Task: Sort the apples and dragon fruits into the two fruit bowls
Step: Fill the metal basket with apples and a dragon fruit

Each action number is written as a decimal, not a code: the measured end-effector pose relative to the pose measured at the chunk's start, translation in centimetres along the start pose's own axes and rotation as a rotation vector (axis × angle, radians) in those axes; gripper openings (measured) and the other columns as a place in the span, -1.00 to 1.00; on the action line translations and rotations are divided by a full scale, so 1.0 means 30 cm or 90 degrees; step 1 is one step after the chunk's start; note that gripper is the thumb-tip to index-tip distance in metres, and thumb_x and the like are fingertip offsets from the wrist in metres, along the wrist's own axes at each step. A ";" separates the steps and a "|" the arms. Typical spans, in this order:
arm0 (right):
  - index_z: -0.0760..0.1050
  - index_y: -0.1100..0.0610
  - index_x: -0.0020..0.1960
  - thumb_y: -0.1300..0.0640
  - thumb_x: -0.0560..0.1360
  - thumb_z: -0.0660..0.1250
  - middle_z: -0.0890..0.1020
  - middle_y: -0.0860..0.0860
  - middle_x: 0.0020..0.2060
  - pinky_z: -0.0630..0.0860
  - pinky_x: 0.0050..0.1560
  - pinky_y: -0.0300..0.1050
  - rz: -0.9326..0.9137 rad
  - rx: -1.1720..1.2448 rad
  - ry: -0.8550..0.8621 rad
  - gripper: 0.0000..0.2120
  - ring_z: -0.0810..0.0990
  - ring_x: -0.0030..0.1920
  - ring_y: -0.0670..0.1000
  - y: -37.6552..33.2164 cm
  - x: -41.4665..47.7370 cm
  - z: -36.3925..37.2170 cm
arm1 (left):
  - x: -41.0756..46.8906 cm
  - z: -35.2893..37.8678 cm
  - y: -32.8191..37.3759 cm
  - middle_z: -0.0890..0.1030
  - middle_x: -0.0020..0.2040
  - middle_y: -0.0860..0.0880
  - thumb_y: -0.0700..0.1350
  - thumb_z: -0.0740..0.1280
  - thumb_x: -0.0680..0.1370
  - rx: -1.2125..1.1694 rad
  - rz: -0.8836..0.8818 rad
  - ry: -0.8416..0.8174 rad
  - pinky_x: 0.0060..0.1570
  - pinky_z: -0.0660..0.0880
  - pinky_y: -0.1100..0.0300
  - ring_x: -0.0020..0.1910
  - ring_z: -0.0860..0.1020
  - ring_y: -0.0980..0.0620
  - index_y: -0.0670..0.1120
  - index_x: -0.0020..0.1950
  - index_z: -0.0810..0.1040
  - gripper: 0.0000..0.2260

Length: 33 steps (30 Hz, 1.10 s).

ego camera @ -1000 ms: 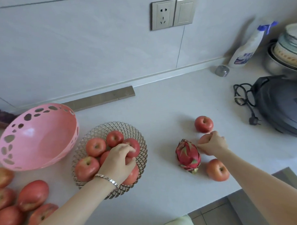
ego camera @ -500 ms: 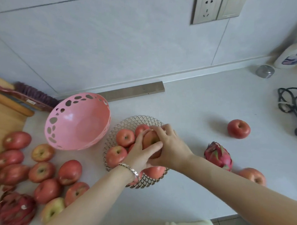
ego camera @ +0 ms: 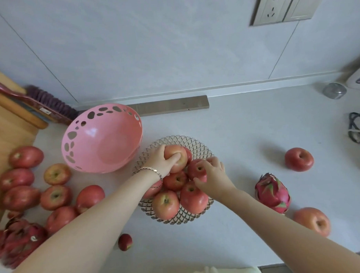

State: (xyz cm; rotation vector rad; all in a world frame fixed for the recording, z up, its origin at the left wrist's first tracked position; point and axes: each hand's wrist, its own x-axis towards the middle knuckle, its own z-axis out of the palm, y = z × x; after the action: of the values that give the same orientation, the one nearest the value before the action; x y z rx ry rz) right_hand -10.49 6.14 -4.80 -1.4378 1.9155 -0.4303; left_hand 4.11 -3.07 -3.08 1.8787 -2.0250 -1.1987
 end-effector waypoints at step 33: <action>0.16 0.05 0.40 -0.07 0.25 0.52 0.46 0.12 0.23 0.51 0.02 -0.02 0.281 0.123 0.117 -0.14 0.50 0.07 0.12 0.214 -0.070 -0.286 | -0.072 0.007 -0.198 0.47 0.23 -0.19 0.24 0.08 0.47 -0.207 -0.252 0.127 0.24 0.32 0.00 0.31 0.39 -0.20 -0.21 0.32 0.34 -0.38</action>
State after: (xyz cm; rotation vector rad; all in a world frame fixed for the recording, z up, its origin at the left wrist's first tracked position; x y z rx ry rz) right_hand -20.67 9.03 -2.12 -0.8434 2.1959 -0.5302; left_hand 9.11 -0.53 -6.02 2.1789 -1.3049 -1.2675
